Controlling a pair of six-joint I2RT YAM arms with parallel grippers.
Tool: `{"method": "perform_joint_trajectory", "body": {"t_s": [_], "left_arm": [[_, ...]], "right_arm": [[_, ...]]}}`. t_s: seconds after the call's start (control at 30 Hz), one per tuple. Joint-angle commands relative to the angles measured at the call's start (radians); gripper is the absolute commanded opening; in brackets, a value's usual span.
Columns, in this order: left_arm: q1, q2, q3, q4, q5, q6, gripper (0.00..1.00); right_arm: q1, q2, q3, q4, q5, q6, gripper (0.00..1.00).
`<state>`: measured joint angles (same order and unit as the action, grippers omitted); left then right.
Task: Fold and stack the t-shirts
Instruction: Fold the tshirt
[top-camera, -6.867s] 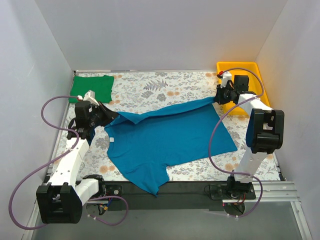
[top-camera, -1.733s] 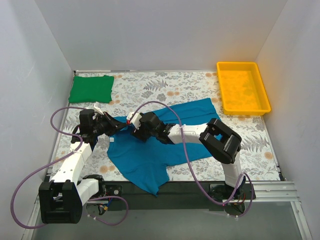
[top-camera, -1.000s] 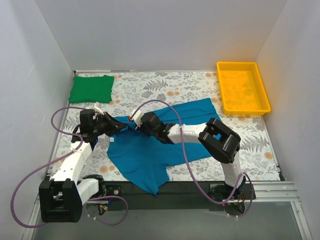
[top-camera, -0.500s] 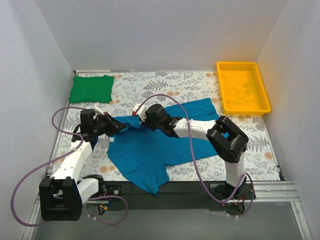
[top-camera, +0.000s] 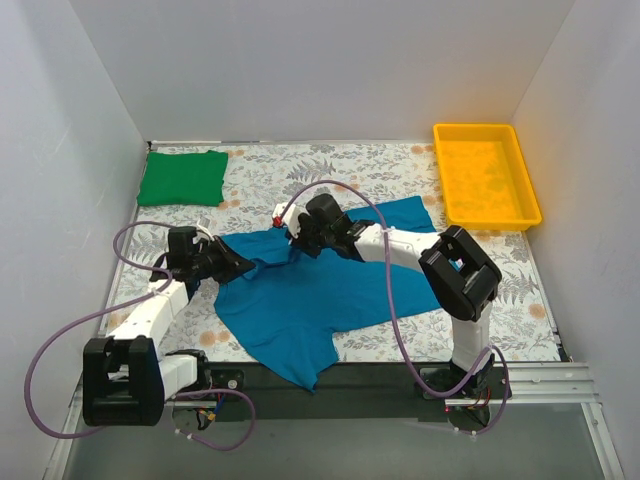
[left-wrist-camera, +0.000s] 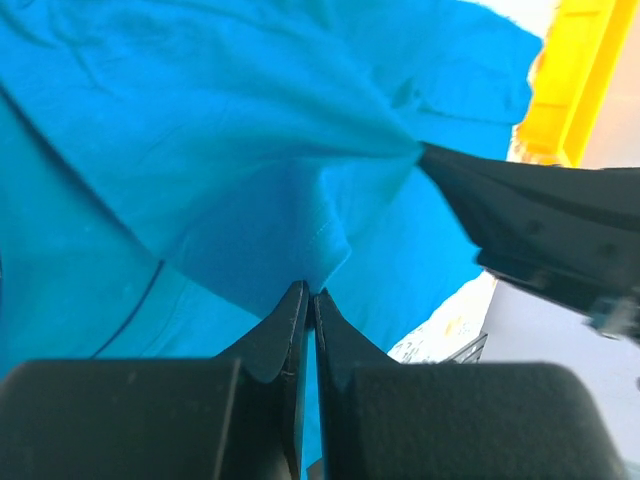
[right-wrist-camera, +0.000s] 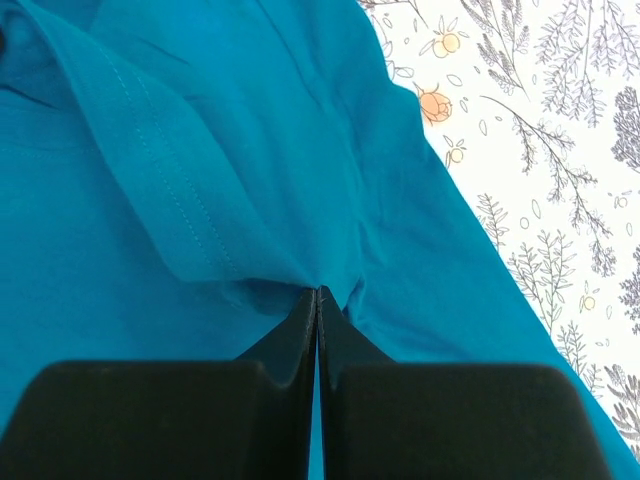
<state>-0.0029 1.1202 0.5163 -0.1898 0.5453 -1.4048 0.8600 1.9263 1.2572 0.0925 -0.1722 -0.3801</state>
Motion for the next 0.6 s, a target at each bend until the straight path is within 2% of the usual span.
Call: {"method": "perform_joint_trajectory", "body": {"t_s": [0.0,0.23,0.57], "left_arm": [[0.0,0.032,-0.015,0.019,0.013,0.03,0.0],[-0.015,0.125,0.013,0.023,0.028,0.049,0.0],[-0.054,0.178,0.019,0.021,0.033,0.055,0.0]], "right_arm": [[-0.024,-0.009,0.073,-0.039,-0.114,-0.028,0.01],[-0.045,0.071,0.183,-0.091,-0.208,-0.005,0.01],[-0.072,0.086,0.209,-0.177,-0.299,-0.049,0.01]]}}
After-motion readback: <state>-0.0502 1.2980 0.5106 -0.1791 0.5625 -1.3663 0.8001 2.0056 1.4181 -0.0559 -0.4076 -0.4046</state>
